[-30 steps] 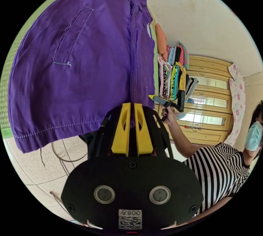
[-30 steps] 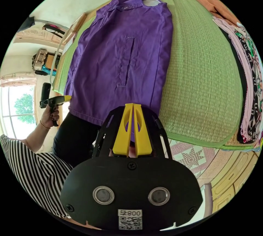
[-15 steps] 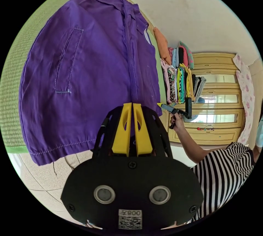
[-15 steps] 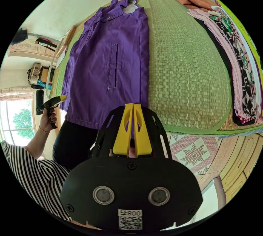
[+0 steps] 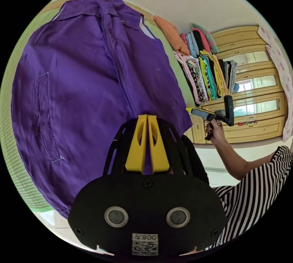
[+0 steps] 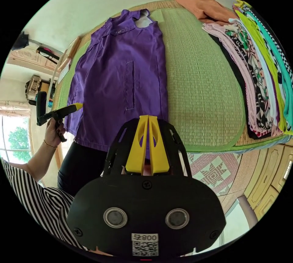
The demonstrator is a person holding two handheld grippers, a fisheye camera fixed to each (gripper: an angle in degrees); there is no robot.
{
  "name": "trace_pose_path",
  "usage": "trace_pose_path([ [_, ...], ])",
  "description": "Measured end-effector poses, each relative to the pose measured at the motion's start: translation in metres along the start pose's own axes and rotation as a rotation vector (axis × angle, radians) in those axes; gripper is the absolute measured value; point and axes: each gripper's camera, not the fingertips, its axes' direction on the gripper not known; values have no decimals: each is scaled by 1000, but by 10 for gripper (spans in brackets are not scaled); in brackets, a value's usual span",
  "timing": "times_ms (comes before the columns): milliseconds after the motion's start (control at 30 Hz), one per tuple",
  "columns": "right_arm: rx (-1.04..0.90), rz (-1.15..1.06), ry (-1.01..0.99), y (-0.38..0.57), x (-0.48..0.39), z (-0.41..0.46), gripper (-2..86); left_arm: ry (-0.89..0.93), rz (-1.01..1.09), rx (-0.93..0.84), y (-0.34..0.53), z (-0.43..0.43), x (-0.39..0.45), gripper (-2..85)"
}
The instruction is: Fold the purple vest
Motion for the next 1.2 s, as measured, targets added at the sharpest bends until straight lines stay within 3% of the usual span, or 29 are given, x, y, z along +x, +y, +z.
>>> trace_pose_path([
  [233,2,-159,-2,-64,-42,30,0,-123,8,-43,-35,9,-23,1],
  [300,-86,-155,50,-81,-40,64,0,-96,-2,-40,-37,9,-30,3],
  [467,3,-123,-63,-95,-31,44,3,-52,-10,74,-30,-29,-43,14],
  [700,159,-136,134,-196,-18,18,43,-191,-171,278,-46,-113,-129,83],
  [900,134,-128,251,-263,-3,37,94,-320,-306,301,-69,-144,-191,103],
  [1033,75,-117,269,-282,5,62,83,-262,-364,256,-79,-131,-227,84],
  [1200,44,-131,269,-288,19,76,30,-317,-305,228,-84,-127,-233,29],
])
